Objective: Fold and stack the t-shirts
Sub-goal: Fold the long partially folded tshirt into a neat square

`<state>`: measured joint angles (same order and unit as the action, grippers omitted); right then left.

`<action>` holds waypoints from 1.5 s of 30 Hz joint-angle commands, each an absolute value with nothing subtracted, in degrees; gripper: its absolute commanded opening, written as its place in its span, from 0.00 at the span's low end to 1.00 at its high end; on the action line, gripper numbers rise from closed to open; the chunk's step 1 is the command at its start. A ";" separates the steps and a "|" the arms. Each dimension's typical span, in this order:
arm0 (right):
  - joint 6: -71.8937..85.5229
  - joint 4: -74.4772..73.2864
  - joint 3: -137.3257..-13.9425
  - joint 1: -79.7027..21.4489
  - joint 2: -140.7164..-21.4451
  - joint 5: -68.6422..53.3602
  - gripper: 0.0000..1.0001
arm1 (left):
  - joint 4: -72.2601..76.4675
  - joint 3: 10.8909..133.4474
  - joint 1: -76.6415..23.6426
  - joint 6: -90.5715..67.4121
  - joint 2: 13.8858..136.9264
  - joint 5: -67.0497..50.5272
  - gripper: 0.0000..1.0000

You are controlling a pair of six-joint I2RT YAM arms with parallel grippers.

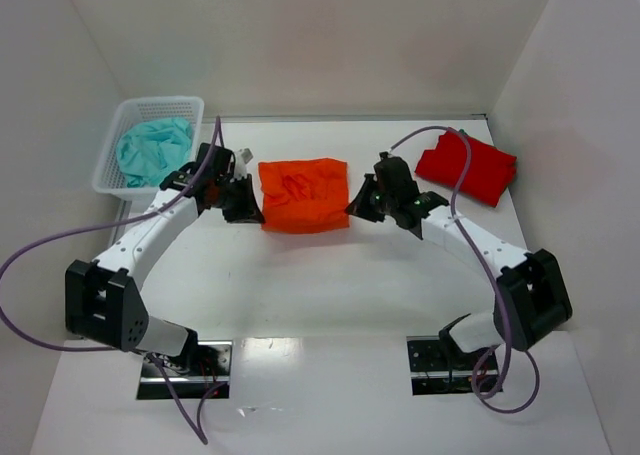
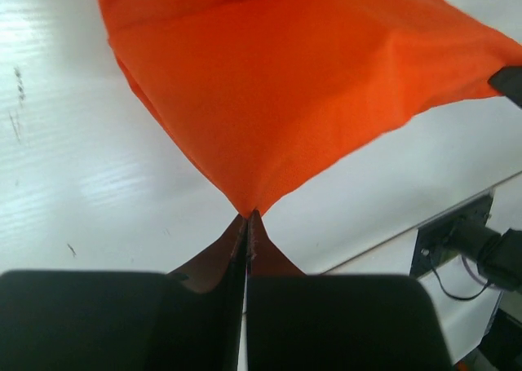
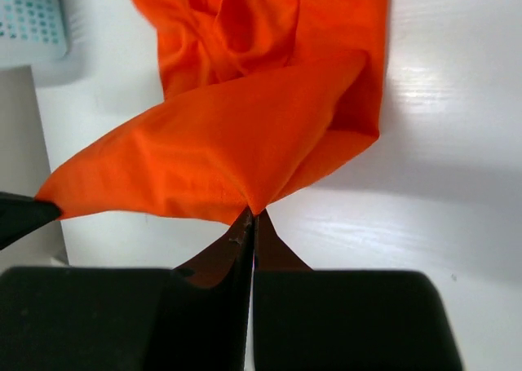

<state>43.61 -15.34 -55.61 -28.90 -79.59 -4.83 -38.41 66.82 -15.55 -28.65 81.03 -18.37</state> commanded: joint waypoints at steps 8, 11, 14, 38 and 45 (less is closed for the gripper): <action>48.44 -18.82 -50.79 -31.97 -64.70 -1.85 0.00 | -44.89 61.33 -18.10 -31.48 67.81 -19.78 0.00; 49.39 -20.56 -49.67 -33.60 -61.93 -1.85 0.00 | -45.88 59.65 -18.11 -32.25 63.96 -19.78 0.00; 51.58 -22.58 -48.08 -36.20 -58.26 -0.97 0.00 | -47.28 58.71 -18.11 -32.26 61.63 -20.30 0.00; 44.10 -15.26 -63.23 -26.77 -78.00 -2.94 0.00 | -42.89 74.23 -15.93 -28.33 84.43 -16.79 0.00; 42.37 -11.96 -69.48 -25.84 -88.53 -4.75 0.00 | -42.19 78.50 -13.54 -26.28 92.10 -17.16 0.00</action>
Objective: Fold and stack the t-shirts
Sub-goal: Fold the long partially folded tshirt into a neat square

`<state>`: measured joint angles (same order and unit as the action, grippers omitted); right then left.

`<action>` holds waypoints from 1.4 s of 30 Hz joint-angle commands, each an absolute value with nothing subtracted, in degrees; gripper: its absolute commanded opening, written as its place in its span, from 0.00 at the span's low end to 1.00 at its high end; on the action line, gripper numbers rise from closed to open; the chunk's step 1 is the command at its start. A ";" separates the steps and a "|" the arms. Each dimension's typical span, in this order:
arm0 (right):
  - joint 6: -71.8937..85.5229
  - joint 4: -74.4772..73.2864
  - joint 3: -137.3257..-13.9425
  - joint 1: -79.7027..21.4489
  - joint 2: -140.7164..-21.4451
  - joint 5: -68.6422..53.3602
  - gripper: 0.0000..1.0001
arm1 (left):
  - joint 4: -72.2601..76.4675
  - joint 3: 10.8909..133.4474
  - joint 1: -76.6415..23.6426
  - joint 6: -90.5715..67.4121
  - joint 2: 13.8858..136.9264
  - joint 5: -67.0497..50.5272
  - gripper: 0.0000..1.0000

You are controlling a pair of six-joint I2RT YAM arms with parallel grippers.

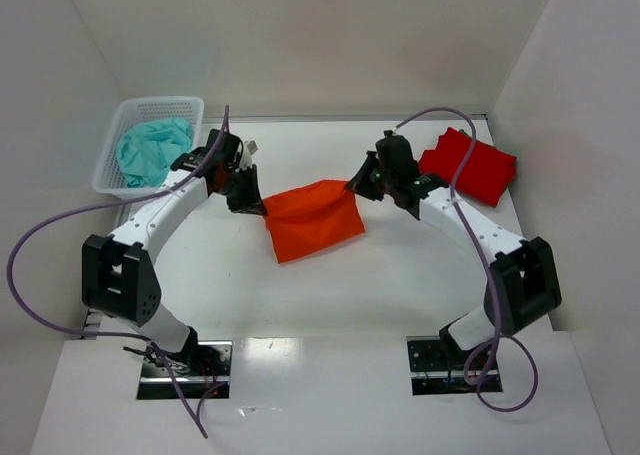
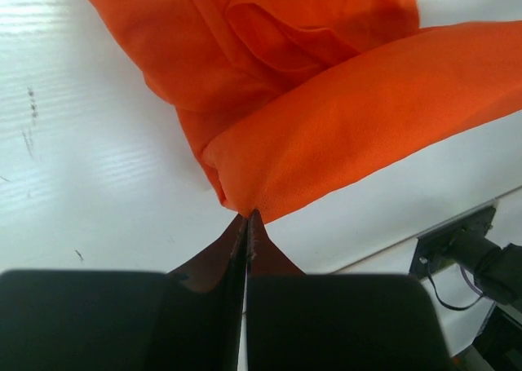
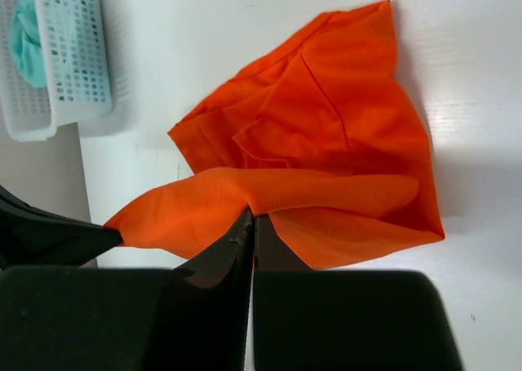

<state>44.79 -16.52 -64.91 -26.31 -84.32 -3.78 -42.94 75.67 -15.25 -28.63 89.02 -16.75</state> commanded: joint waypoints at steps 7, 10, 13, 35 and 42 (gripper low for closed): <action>41.31 -10.07 -73.28 -24.32 -97.14 -5.78 0.03 | -39.82 78.66 -10.11 -25.75 97.14 -17.93 0.00; 41.31 -9.06 -74.97 -22.50 -99.55 -6.59 0.03 | -39.29 81.16 -8.53 -25.01 100.11 -17.93 0.00; 40.77 -8.51 -77.37 -21.69 -102.14 -6.61 0.03 | -39.29 84.59 -7.11 -23.91 103.28 -18.56 0.00; 36.91 -3.53 -91.07 -18.98 -112.42 -10.66 0.56 | -35.07 102.66 -3.34 -22.76 115.51 -18.90 0.71; 32.05 0.39 -83.94 -18.98 -105.92 -13.71 0.70 | -28.64 89.00 -3.34 -24.27 107.30 -24.23 0.71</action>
